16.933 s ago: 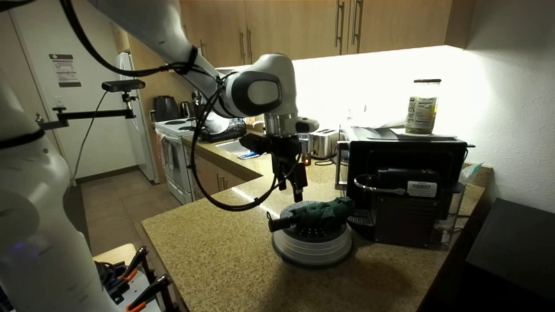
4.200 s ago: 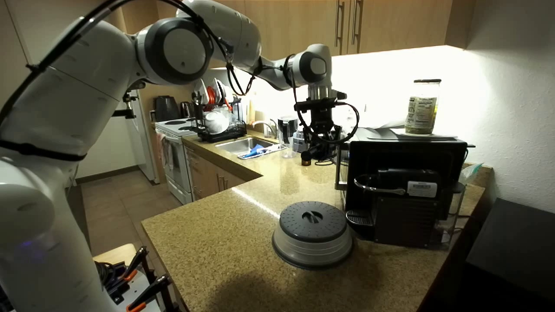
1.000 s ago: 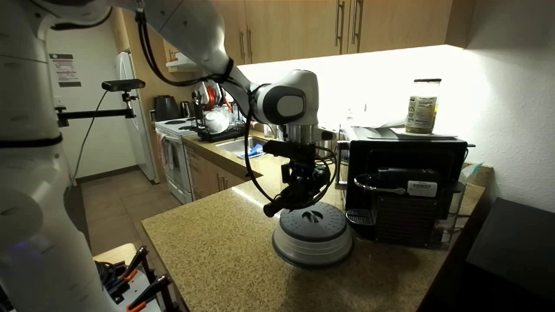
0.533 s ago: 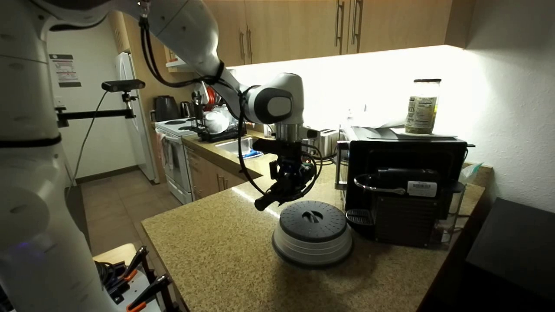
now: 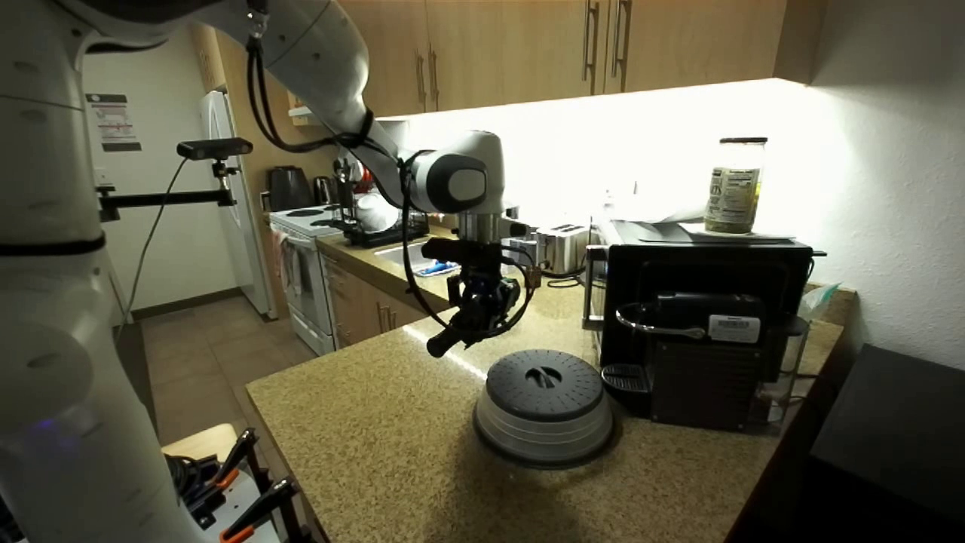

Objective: Take the umbrella and put it on the counter

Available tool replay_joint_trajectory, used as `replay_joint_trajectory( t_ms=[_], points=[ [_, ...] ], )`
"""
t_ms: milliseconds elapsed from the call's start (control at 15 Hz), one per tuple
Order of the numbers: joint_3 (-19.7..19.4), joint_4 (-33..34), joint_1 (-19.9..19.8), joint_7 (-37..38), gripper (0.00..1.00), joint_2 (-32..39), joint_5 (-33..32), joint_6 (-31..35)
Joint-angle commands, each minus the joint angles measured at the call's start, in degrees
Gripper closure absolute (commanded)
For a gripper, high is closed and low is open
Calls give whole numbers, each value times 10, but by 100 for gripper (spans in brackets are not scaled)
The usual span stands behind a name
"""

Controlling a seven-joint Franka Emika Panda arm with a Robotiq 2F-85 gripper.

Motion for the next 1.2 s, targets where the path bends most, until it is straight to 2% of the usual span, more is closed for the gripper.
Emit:
replay_joint_trajectory(
  t_ms=[0,600,1133],
  points=[
    [9,-12,7,-22,89,-12,7,-8],
    [3,-16,8,-13,89,-15,0,1],
    [33,17,17,-42,89,33,30,5]
  ],
)
